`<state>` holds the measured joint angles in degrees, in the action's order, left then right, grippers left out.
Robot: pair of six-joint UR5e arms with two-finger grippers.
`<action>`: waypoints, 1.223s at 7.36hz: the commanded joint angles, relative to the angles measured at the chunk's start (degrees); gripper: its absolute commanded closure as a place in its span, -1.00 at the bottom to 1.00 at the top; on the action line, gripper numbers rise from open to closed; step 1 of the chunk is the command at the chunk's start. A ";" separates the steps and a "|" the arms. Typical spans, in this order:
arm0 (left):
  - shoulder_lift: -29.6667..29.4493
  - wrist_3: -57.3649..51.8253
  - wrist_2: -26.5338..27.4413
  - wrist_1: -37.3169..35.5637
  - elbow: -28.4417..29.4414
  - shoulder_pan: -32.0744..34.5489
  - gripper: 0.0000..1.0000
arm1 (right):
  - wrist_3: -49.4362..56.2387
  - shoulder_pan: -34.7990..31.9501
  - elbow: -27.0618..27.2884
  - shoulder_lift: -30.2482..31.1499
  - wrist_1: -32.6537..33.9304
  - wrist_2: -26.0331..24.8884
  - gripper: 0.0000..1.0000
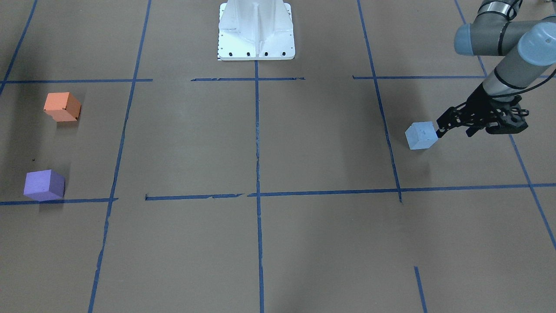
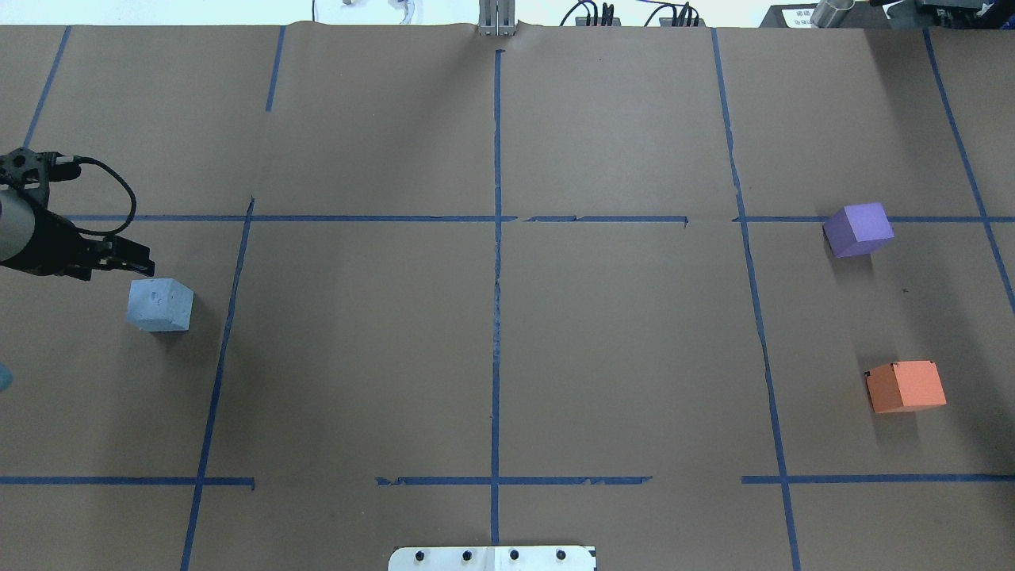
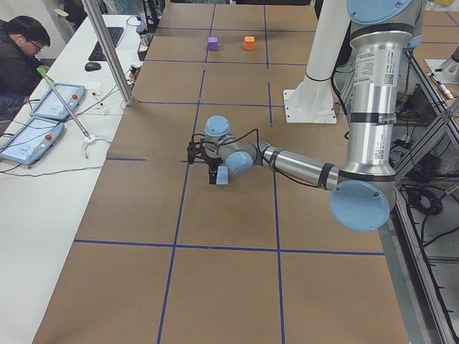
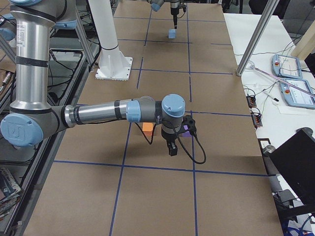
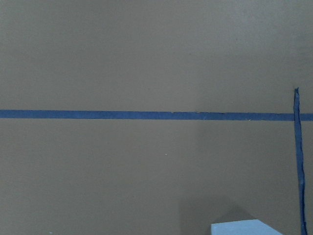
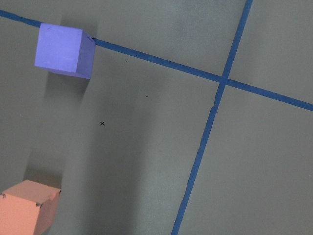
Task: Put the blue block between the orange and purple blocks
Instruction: 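Reach the left gripper down to the light blue cube and grasp it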
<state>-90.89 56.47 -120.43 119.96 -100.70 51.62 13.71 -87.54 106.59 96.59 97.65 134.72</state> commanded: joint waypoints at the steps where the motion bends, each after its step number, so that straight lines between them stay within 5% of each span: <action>1: -1.40 2.32 1.86 -0.16 0.85 -3.88 -1.00 | 0.00 0.00 -0.07 0.00 -0.01 -0.07 -1.00; 4: -1.31 1.97 5.73 -0.16 3.15 -7.67 -1.00 | 0.00 0.00 -0.16 0.00 -0.01 -0.07 -1.00; 5: -1.22 1.89 5.73 -0.08 3.06 -7.59 -0.42 | 0.00 -0.08 -0.07 0.17 -0.01 -0.07 -1.00; 6: -1.14 1.62 5.73 -0.08 2.71 -7.50 0.64 | 0.00 -0.08 -0.07 0.26 -0.01 -0.07 -1.00; 7: -1.40 1.62 5.65 -0.16 2.01 -7.15 0.83 | 0.00 -0.08 -0.07 0.35 -0.01 -0.07 -1.00; 9: -5.84 1.71 5.99 -0.16 0.78 -6.88 0.79 | 0.00 -0.08 -0.16 0.44 -0.01 -0.07 -1.00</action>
<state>-93.68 58.16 -114.65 119.85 -99.32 44.61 13.71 -87.62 106.51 96.98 97.65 134.65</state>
